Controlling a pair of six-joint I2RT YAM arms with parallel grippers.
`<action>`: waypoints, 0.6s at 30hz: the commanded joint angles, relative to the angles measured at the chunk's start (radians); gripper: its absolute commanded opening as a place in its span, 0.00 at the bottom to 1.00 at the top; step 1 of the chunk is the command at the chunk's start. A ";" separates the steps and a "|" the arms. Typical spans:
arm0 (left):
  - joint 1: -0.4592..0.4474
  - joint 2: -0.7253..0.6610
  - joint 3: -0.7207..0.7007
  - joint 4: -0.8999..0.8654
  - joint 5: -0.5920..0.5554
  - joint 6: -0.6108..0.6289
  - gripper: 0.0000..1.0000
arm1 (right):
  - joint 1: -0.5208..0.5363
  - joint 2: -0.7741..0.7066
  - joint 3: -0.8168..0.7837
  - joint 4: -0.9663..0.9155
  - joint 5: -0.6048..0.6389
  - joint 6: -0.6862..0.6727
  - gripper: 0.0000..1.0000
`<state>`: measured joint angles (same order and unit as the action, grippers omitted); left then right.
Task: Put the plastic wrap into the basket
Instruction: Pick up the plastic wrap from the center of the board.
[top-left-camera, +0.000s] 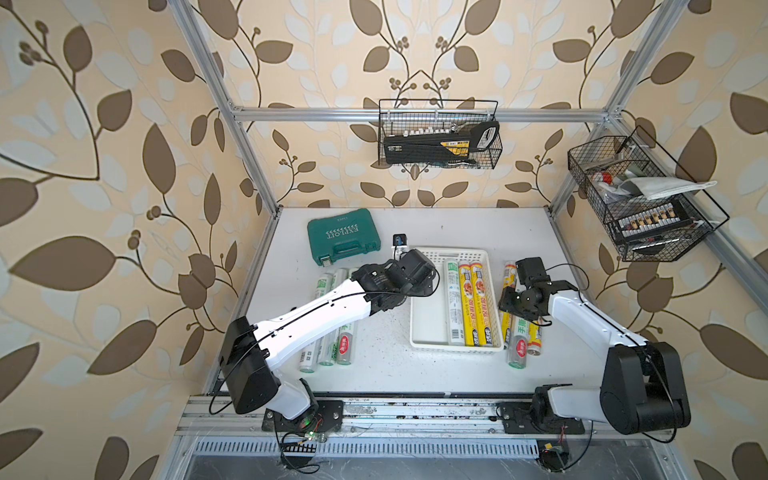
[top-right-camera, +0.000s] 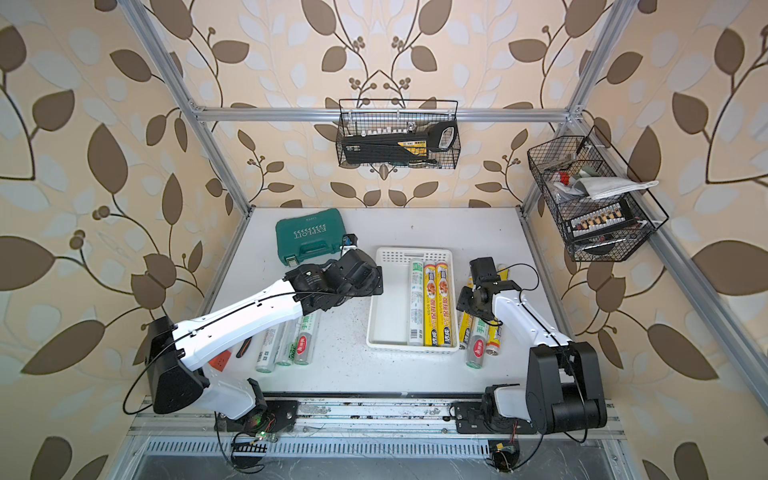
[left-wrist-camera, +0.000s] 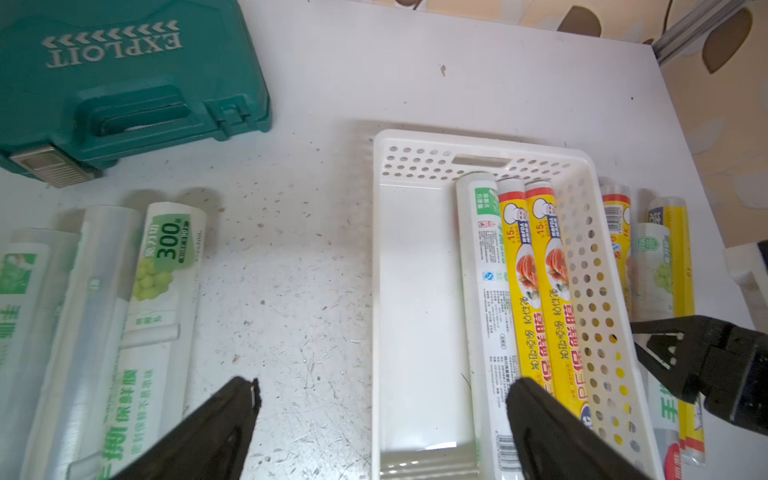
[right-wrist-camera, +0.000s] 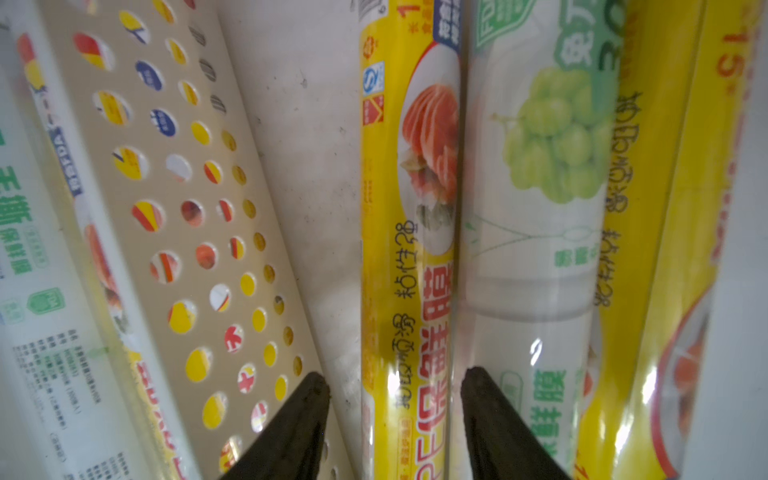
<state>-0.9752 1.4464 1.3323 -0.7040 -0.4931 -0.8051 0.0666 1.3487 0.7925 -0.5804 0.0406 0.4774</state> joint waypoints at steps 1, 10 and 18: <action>0.006 -0.102 -0.033 -0.003 -0.102 0.001 0.99 | -0.008 0.029 0.034 0.017 0.019 -0.007 0.55; 0.011 -0.169 -0.082 0.004 -0.126 -0.011 0.99 | -0.016 0.103 0.061 0.033 0.018 0.005 0.54; 0.013 -0.167 -0.082 0.005 -0.124 -0.012 0.99 | -0.017 0.177 0.083 0.057 0.005 0.019 0.53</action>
<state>-0.9741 1.2991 1.2484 -0.7078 -0.5968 -0.8104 0.0536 1.4990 0.8425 -0.5369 0.0452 0.4824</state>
